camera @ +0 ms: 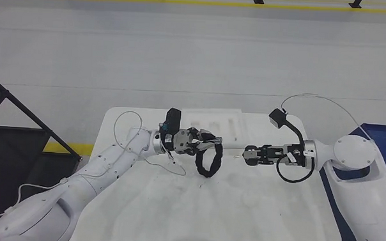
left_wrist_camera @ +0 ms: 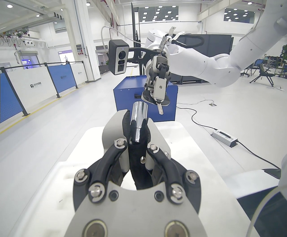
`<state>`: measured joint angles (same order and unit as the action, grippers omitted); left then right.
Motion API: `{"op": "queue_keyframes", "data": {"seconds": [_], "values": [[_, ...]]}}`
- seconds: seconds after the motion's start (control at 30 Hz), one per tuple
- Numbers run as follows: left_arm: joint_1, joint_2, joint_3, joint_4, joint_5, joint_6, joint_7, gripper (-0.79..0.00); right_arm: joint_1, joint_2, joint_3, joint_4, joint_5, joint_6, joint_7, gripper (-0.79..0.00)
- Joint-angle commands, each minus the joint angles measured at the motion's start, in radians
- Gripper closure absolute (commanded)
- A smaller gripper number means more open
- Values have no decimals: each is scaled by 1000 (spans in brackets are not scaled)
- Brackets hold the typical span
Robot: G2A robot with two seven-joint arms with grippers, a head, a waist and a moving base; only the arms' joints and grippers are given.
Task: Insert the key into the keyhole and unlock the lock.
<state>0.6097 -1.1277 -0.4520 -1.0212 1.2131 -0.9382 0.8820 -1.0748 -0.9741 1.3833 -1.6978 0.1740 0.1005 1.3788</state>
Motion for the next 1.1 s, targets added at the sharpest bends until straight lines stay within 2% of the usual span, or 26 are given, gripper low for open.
{"op": "queue_keyframes", "data": {"seconds": [0.0, 0.07, 0.2, 0.27, 0.5, 0.73, 0.87, 1.07], "values": [[18, -1, -6, -10, -23, 14, -1, 0, -5, 0, -1, -6, -3, -3, -27, 0], [44, 0, -16, -29, -41, 15, -5, 0, -2, 4, 1, -18, -27, -3, -28, 0], [70, 6, -23, -59, 58, 35, 35, 0, 3, 11, 5, -46, -63, -1, -26, 0], [76, 12, -22, -70, 148, 74, 74, 0, 0, 16, 6, -68, -94, -4, -19, 0], [93, 29, 16, -82, 283, 200, 200, 0, -43, 26, 29, -144, -115, 2, -55, 0], [75, 32, 95, -56, 254, 291, 292, 0, -58, 36, 0, -182, -154, 33, 3, 0], [44, 31, 134, -52, 234, 304, 304, 0, -39, 34, -47, -145, -98, 38, 50, 0], [-5, 20, 195, -50, 222, 312, 313, 0, -2, 24, -114, -96, -5, 48, 43, 0]]}}
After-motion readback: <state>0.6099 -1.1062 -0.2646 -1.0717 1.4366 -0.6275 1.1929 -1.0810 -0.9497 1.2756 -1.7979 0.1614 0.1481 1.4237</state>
